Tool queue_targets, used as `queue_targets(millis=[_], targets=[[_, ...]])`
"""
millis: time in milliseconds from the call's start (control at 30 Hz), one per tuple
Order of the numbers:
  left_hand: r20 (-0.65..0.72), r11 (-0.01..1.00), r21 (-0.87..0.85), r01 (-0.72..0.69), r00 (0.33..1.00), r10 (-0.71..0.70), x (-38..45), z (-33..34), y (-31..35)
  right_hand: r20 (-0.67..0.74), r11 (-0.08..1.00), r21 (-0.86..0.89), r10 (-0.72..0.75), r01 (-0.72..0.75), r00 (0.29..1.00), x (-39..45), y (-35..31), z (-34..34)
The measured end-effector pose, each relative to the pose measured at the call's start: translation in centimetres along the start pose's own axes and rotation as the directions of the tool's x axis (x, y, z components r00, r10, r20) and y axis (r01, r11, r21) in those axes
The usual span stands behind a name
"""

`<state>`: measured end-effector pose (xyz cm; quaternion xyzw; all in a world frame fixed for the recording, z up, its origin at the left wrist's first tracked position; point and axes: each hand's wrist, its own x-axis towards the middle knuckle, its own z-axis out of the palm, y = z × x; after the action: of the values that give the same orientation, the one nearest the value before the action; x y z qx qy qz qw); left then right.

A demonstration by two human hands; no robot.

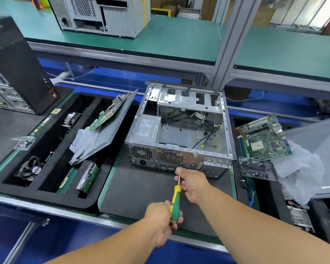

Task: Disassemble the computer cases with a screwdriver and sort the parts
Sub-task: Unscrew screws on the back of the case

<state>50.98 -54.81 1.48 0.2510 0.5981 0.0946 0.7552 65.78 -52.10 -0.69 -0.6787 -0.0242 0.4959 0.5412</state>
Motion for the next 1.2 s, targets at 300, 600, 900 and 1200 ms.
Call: queue_targets(millis=[300,600,900,1200], targets=[[-0.157,0.924,0.296,-0.242,0.942,0.297,0.0,1.6,-1.8,0.037,0.998,0.058,0.006,-0.008,0.999,0.6,0.3,0.0],[0.252,0.983,-0.154,0.100,0.966,-0.059,-1.2,2.3,-1.2,0.192,0.989,-0.071,0.139,-0.128,0.971,1.1,-0.9,-2.1],[-0.188,0.965,0.106,-0.242,0.948,0.258,1.2,1.2,-1.4,0.126,0.998,-0.019,0.063,-0.061,0.990,1.6,0.4,-0.5],[-0.036,0.997,-0.027,-0.072,0.997,0.071,0.1,1.2,-1.0,0.011,1.000,0.006,0.025,-0.025,1.000,1.6,0.6,-0.2]])
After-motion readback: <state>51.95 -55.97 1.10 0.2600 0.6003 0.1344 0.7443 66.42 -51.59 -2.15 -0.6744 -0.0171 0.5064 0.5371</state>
